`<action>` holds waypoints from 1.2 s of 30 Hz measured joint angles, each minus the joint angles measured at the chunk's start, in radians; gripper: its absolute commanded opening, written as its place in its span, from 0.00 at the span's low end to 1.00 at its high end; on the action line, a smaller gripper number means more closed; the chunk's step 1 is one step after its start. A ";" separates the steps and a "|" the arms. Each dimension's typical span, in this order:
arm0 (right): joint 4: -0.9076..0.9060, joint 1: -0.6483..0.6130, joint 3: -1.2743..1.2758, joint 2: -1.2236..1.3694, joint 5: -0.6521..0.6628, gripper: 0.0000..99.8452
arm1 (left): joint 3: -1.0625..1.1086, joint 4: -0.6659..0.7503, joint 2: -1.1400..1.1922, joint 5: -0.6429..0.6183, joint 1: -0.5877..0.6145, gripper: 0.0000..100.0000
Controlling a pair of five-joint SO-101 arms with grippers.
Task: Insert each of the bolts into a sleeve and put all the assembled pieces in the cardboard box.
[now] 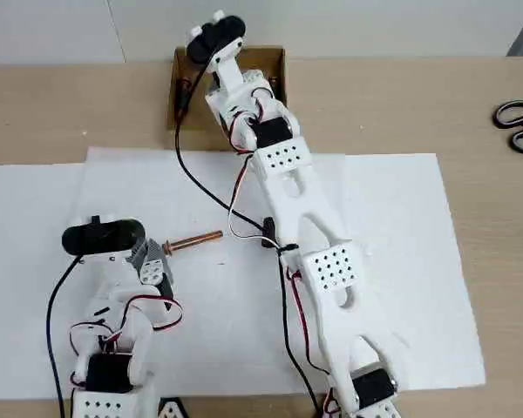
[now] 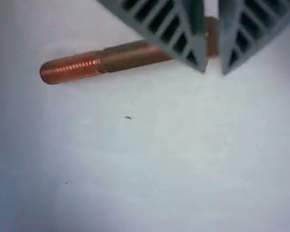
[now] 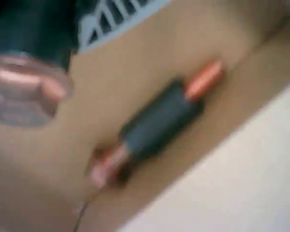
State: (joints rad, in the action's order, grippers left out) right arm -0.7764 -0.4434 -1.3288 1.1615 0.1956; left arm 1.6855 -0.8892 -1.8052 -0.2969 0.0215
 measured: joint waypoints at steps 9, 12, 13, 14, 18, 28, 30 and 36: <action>-0.100 -0.006 -0.008 0.000 0.049 0.20 | 0.000 0.000 0.000 0.000 0.000 0.01; -0.147 -0.006 -0.017 -0.002 0.057 0.23 | 0.000 0.000 0.000 0.000 0.000 0.01; -0.160 -0.006 -0.026 -0.002 0.057 0.22 | 0.000 0.000 0.000 0.000 0.000 0.01; -0.164 -0.006 -0.034 -0.002 0.057 0.21 | 0.000 0.000 0.000 0.000 0.000 0.01; -0.175 -0.005 -0.118 -0.002 0.060 0.16 | 0.000 0.000 0.000 0.000 0.000 0.01; -0.473 -0.005 -0.313 -0.006 0.060 0.04 | 0.000 0.000 0.000 0.000 0.000 0.01; -0.540 -0.006 -0.313 -0.017 0.060 0.00 | 0.000 0.000 0.000 0.000 0.000 0.01; -0.767 -0.031 -0.316 -0.141 0.060 0.00 | 0.000 0.000 0.000 0.000 0.000 0.01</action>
State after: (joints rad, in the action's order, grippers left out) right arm -1.5436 -0.4741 -1.6448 1.0203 0.2555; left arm 1.6855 -0.8892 -1.8052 -0.2969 0.0215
